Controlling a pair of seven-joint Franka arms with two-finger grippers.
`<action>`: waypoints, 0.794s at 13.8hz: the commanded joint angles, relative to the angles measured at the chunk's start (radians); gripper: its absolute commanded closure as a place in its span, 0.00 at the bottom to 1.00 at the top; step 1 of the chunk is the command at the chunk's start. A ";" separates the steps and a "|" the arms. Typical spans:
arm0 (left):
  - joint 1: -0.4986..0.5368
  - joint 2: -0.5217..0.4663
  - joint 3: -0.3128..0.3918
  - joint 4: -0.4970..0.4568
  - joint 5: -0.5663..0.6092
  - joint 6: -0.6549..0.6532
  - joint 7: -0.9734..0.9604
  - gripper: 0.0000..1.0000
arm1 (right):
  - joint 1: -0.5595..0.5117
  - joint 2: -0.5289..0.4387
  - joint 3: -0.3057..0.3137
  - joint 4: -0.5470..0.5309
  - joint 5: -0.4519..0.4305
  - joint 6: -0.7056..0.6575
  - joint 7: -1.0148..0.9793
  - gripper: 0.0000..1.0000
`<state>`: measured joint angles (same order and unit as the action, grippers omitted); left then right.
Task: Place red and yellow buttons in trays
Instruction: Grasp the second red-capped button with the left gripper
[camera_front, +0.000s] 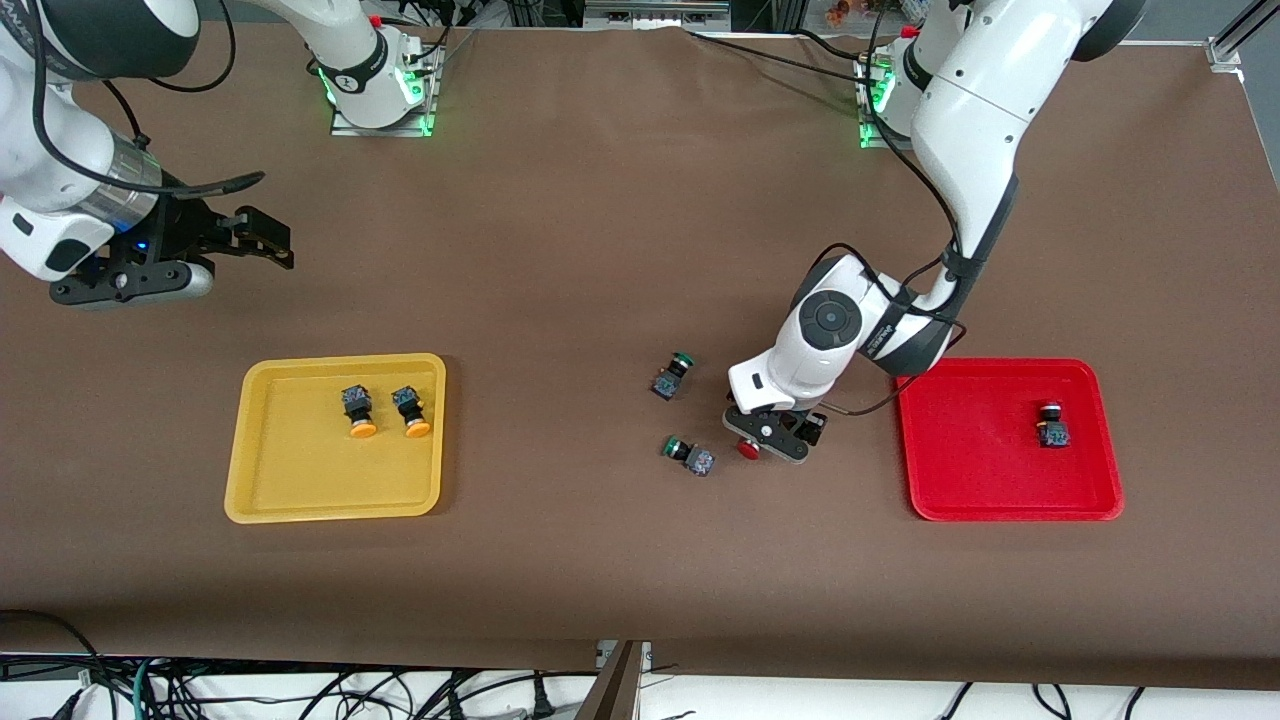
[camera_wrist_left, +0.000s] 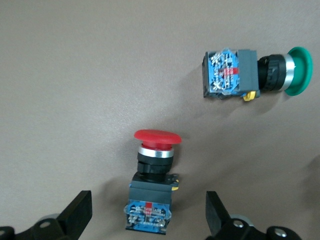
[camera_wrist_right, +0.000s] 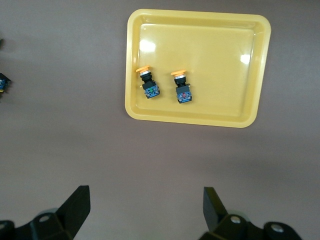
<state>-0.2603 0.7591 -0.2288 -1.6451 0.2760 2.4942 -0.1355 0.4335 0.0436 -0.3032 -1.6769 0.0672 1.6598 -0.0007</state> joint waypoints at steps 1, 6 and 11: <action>-0.010 0.029 0.008 0.028 0.031 0.006 -0.029 0.00 | -0.154 -0.039 0.154 -0.027 -0.032 -0.006 0.012 0.00; -0.004 0.034 0.008 0.031 0.026 0.023 -0.032 0.77 | -0.322 -0.053 0.311 -0.015 -0.070 -0.012 -0.035 0.00; 0.105 -0.058 0.020 0.013 0.011 -0.035 -0.018 0.98 | -0.320 -0.044 0.311 0.034 -0.072 -0.015 -0.033 0.00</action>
<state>-0.2091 0.7672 -0.2028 -1.6104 0.2766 2.5096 -0.1556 0.1328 0.0071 -0.0126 -1.6711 0.0115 1.6581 -0.0215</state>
